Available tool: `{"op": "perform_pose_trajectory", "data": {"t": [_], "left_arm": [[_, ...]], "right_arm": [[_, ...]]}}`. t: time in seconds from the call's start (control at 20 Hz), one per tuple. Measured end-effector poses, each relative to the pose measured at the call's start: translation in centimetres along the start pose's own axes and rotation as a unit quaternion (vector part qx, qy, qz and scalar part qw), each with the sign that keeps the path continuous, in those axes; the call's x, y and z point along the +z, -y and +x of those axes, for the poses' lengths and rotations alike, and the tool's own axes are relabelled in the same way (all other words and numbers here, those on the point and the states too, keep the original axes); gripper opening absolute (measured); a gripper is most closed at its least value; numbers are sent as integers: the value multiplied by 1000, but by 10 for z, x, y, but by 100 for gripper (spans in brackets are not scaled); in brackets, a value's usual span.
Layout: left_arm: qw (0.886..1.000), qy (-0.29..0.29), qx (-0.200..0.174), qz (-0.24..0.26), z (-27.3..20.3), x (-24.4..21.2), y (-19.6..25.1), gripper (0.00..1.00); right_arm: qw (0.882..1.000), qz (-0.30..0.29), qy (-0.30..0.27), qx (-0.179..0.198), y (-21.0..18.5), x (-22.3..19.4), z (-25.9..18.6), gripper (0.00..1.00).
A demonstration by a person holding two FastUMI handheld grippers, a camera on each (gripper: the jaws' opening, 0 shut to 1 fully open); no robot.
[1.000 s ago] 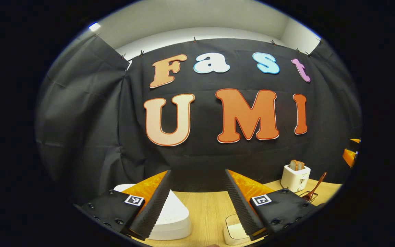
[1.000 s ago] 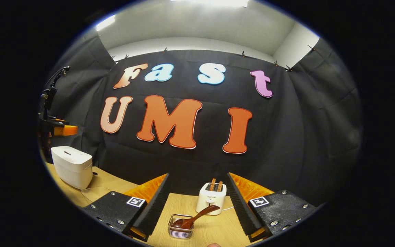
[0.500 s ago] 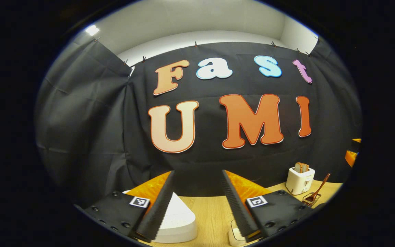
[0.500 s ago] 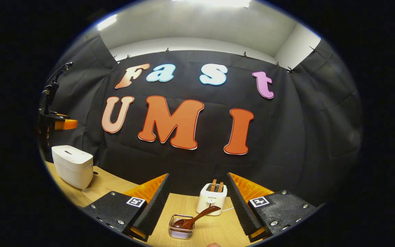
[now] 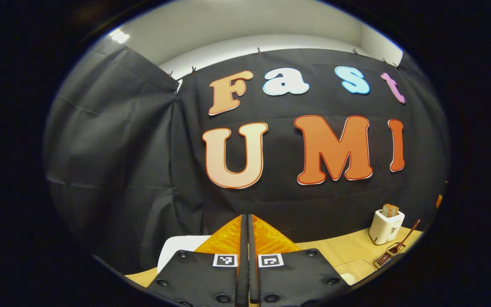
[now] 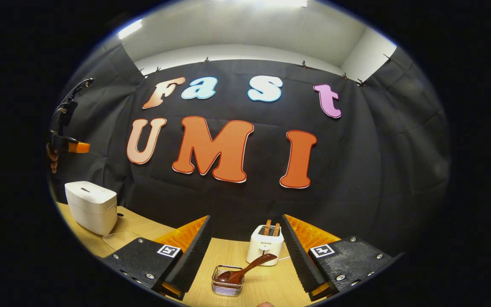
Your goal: Close the left gripper, press the button to open the rice cooker; take a wooden spoon from the chopstick holder with the right hand, scoop a spoonful of rice and pour it into the rice cooker, then put the wooden spoon back into the chopstick holder.
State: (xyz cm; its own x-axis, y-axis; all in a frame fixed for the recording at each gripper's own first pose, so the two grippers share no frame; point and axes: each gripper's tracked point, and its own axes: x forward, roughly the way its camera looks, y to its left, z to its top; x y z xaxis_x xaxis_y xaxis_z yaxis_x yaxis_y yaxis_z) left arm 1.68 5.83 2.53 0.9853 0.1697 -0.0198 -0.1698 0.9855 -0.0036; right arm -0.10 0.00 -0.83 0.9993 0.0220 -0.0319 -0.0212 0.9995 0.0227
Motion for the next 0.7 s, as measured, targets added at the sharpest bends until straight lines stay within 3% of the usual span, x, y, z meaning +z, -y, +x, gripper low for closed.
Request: {"op": "perform_pose_trajectory", "data": {"t": [0.25, 0.7], "left_arm": [[997, -73, 38, -9, 25, -19, -40, 4], [978, -200, 41, -52, 49, -92, -67, 4]], "right_arm": [[1000, 0, -6, -3, 3, -2, 1, 95], [1000, 8, -26, -6, 9, -17, 3, 94]]}}
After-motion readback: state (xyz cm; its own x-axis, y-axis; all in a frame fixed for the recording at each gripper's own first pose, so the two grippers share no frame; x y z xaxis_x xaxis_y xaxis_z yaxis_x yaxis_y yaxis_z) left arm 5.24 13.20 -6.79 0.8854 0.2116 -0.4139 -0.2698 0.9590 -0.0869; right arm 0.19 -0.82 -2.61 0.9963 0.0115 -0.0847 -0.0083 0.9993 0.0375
